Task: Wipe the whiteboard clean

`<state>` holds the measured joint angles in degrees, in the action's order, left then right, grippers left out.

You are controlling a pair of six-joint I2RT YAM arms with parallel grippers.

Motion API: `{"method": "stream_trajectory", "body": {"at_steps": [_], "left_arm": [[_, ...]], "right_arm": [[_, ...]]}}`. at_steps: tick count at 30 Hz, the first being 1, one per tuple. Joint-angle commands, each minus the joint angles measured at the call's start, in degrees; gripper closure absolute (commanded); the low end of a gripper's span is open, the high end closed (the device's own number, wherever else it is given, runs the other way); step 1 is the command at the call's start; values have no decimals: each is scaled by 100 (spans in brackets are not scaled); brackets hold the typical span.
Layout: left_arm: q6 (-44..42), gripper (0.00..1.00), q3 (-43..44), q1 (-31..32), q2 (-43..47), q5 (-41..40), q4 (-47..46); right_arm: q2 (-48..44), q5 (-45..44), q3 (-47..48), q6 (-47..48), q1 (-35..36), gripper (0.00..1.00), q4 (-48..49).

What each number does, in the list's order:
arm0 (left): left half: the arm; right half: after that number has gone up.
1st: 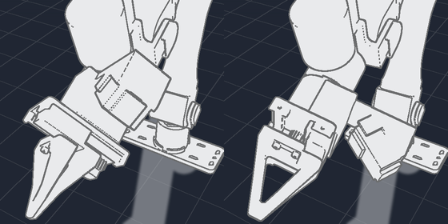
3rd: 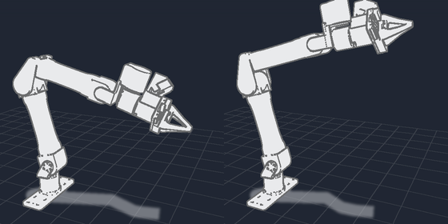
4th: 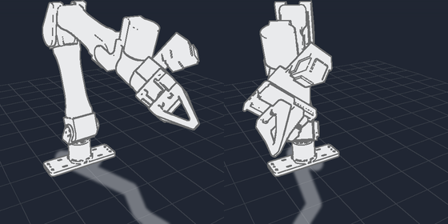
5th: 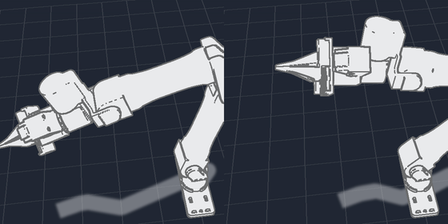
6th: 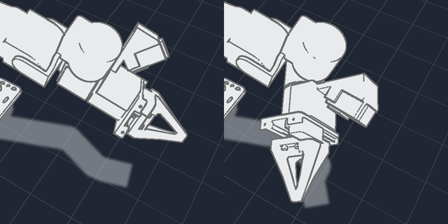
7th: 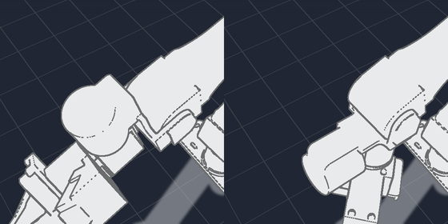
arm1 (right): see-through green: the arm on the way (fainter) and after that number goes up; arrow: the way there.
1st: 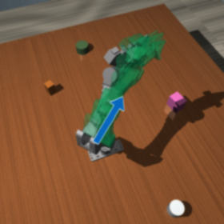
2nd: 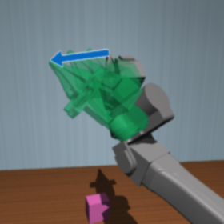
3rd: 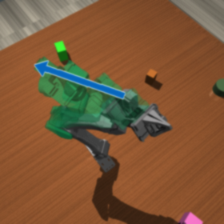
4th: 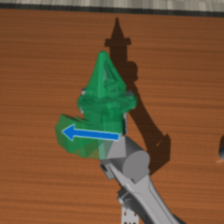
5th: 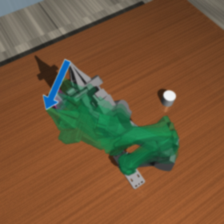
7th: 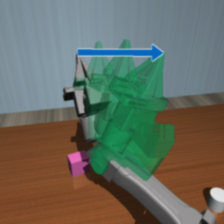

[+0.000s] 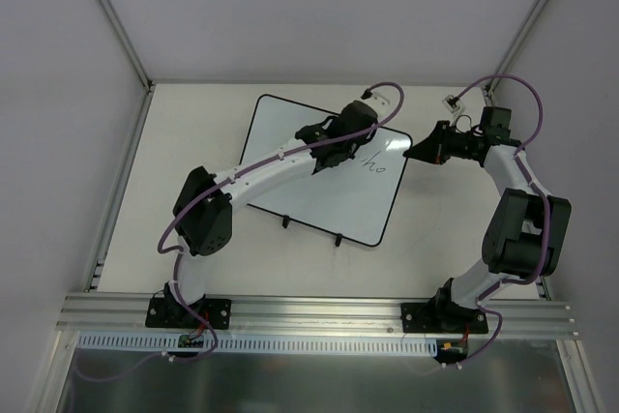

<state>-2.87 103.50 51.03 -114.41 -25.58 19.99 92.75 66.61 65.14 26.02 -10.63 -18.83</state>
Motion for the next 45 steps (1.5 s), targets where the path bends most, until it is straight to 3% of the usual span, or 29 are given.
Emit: {"method": "stream_trajectory", "body": {"at_steps": [1, 10, 15, 26, 34, 45], "left_arm": [[-196, 100, 179, 469, -353, 572, -12], [-354, 100, 82, 1093, -644, 958, -4], [-451, 100, -5, 1120, -574, 608, 14], [-231, 100, -252, 155, 59, -588, -12], [-363, 100, 3, -269, 59, -492, -4], [-881, 100, 644, 302, -468, 299, -4]], "right_arm": [[59, -386, 112, 527, 96, 100, 143], [50, -394, 104, 518, 88, 100, 134], [59, -403, 104, 518, 96, 100, 143], [33, -403, 104, 483, 97, 100, 143], [6, -421, 86, 474, 97, 100, 143], [-29, -447, 104, 439, 88, 100, 134]]}}
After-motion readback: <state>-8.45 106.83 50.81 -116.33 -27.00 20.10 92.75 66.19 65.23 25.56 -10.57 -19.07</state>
